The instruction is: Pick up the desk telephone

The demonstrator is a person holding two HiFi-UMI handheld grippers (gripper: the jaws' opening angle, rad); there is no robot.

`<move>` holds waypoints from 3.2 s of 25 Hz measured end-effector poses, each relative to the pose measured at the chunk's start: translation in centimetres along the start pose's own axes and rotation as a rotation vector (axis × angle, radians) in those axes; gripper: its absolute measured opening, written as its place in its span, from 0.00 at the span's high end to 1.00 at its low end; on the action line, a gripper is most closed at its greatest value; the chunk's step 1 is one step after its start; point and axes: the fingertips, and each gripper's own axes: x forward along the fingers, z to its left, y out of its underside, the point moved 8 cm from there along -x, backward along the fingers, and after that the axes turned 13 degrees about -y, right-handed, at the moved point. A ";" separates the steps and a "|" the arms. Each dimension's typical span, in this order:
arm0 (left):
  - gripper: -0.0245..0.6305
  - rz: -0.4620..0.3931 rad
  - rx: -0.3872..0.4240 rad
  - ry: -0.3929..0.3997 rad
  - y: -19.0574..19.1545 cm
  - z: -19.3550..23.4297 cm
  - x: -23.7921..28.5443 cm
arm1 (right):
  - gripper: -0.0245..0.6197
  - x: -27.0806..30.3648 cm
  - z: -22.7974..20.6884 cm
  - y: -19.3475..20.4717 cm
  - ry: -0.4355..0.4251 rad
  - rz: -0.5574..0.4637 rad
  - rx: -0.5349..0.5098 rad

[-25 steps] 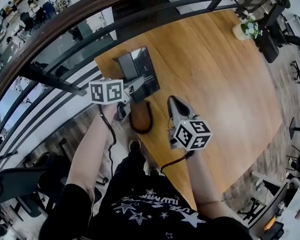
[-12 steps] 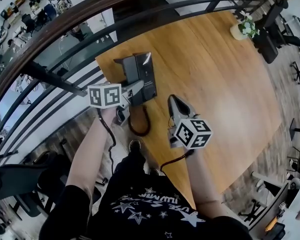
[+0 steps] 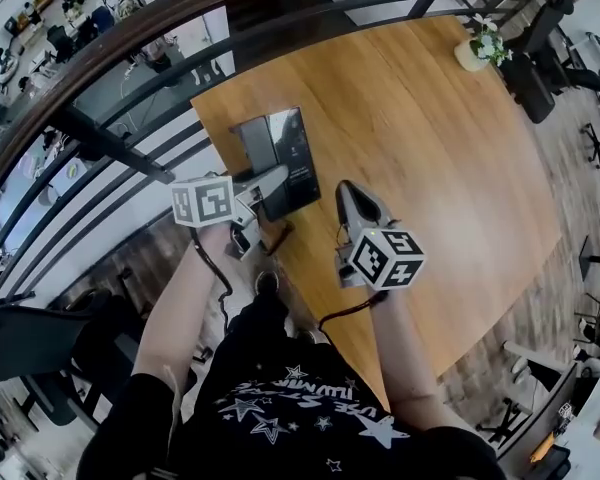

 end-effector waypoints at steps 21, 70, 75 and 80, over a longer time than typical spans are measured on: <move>0.70 -0.218 -0.017 0.058 12.3 -9.5 -12.5 | 0.96 -11.7 4.2 4.2 -0.121 -0.003 -0.068; 0.70 -0.407 -0.091 0.046 37.9 -15.3 -34.8 | 0.96 -30.3 20.0 20.0 -0.211 0.029 -0.136; 0.70 -0.393 -0.099 0.065 40.1 -15.0 -36.9 | 0.96 -32.3 22.1 21.9 -0.185 0.034 -0.153; 0.70 -0.380 -0.100 0.086 41.7 -14.6 -39.2 | 0.96 -33.6 24.7 23.5 -0.172 0.029 -0.165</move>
